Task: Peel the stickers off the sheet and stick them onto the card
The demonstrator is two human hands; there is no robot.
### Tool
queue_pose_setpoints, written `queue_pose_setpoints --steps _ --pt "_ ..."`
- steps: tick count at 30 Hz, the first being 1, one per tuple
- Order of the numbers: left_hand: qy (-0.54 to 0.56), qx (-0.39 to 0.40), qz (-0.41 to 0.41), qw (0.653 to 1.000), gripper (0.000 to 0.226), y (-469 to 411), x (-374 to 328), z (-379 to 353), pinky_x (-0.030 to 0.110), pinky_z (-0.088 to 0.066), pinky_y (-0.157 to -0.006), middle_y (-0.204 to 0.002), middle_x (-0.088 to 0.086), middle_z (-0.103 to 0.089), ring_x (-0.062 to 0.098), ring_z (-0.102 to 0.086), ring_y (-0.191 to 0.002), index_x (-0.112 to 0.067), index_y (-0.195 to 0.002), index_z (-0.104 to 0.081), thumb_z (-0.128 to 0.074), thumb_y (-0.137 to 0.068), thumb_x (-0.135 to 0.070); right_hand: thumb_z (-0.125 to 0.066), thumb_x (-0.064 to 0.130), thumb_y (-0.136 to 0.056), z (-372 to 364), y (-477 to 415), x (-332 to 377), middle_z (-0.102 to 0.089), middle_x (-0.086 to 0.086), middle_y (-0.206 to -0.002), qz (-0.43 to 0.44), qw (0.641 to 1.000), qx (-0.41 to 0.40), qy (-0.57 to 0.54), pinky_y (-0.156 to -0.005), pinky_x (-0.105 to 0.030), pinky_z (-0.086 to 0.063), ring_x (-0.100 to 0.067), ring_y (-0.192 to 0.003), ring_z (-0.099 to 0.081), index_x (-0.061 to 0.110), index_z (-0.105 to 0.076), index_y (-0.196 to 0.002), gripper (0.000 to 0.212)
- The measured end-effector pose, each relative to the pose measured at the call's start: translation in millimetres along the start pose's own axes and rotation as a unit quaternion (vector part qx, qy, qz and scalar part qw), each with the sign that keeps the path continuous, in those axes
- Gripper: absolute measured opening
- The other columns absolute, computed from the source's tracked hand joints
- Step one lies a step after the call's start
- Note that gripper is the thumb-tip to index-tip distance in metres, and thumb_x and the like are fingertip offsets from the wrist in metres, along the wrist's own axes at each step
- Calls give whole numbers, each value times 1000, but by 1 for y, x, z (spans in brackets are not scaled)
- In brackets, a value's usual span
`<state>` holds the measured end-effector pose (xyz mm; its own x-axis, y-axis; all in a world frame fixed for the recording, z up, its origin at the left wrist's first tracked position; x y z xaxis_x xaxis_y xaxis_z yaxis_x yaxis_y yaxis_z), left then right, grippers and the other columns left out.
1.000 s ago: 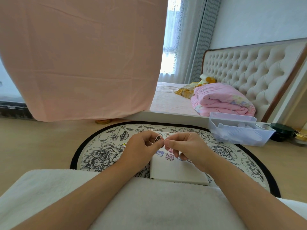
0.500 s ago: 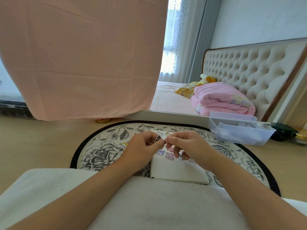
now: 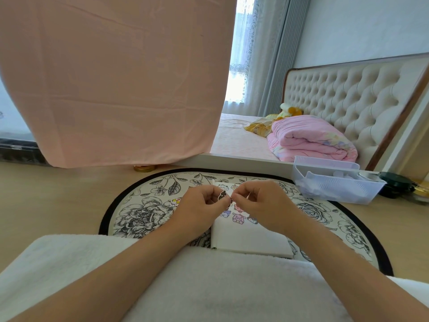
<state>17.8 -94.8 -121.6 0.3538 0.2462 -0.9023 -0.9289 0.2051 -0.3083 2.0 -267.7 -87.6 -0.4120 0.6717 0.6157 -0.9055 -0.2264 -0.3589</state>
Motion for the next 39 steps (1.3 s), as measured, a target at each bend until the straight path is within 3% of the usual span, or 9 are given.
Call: queue_pose_setpoints --steps 6,11,14,17,21,25,28,33,39 --pt "-20 -17 -10 1000 17 -1 0 -1 13 -35 -50 -59 -4 -54 5 -41 -50 -5 -82 -70 -71 -89 -21 -62 26 -90 -7 2 4 -58 24 -59 45 993 -45 96 -59 -25 -44 -7 -55 -52 29 -70 -77 15" --pt "-30 -31 -4 999 12 -2 2 1 18 -41 -56 -63 -8 -58 6 -49 -55 -19 -80 -71 -71 -88 -27 -63 19 -93 -10 1 0 -61 13 -59 5 999 -42 -19 -57 -26 -45 -5 -51 -49 23 -72 -74 21" --pt "-55 -80 -14 995 9 -1 -1 4 17 -44 -63 -79 -14 -66 6 -57 -66 -33 -88 -66 -75 -85 -34 -65 19 -94 -10 -1 -1 -63 11 -60 -34 995 -54 -71 -56 -25 -46 -3 -52 -50 17 -74 -76 21" --pt "-155 -139 -82 975 23 6 -9 9 17 -43 -64 -88 -17 -61 3 -54 -77 -38 -94 -58 -77 -82 -40 -66 20 -94 -12 -1 -1 -64 10 -59 -43 994 -65 -82 -53 -23 -44 -2 -49 -50 19 -74 -75 21" --pt "-238 -139 -123 953 15 10 -14 7 19 -37 -58 -82 -21 -60 -2 -52 -73 -40 -86 -57 -72 -85 -40 -66 22 -94 -15 -1 -2 -66 9 -65 -38 995 -82 -43 -55 -23 -45 -3 -50 -52 23 -74 -75 20" --pt "-206 -120 -71 969 3 9 -12 3 27 -52 -65 -79 -30 -66 -1 -60 -72 -41 -86 -69 -69 -86 -44 -66 29 -93 -14 1 1 -64 23 -66 -17 994 -108 24 -63 -26 -49 -3 -56 -56 28 -75 -79 16" --pt "-152 -98 -27 983 9 7 -8 2 33 -58 -69 -72 -29 -68 -2 -63 -69 -40 -85 -74 -69 -87 -47 -66 32 -93 -13 3 4 -63 23 -63 -2 989 -125 75 -65 -25 -49 -1 -61 -58 30 -76 -81 15" --pt "-98 -90 0 991 13 4 -5 2 25 -52 -63 -65 -20 -70 -6 -60 -56 -32 -77 -77 -72 -86 -40 -65 36 -94 -14 4 5 -66 21 -70 25 985 -123 117 -67 -26 -51 1 -64 -58 32 -76 -84 15" --pt "-93 -86 2 992 13 1 -1 1 25 -51 -60 -59 -20 -64 -2 -55 -54 -30 -75 -72 -71 -86 -37 -66 34 -92 -17 3 5 -68 20 -74 11 987 -117 107 -67 -25 -49 3 -63 -57 33 -75 -85 12"
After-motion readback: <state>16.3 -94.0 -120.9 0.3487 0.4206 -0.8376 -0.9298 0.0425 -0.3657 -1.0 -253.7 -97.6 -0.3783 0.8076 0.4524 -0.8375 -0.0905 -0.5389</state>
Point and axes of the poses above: each hand's wrist, its own y-axis away from the middle knuckle, its own z-axis out of the back of the hand, x = y × z, the point moved 2 cm from there along -y, towards the middle knuckle
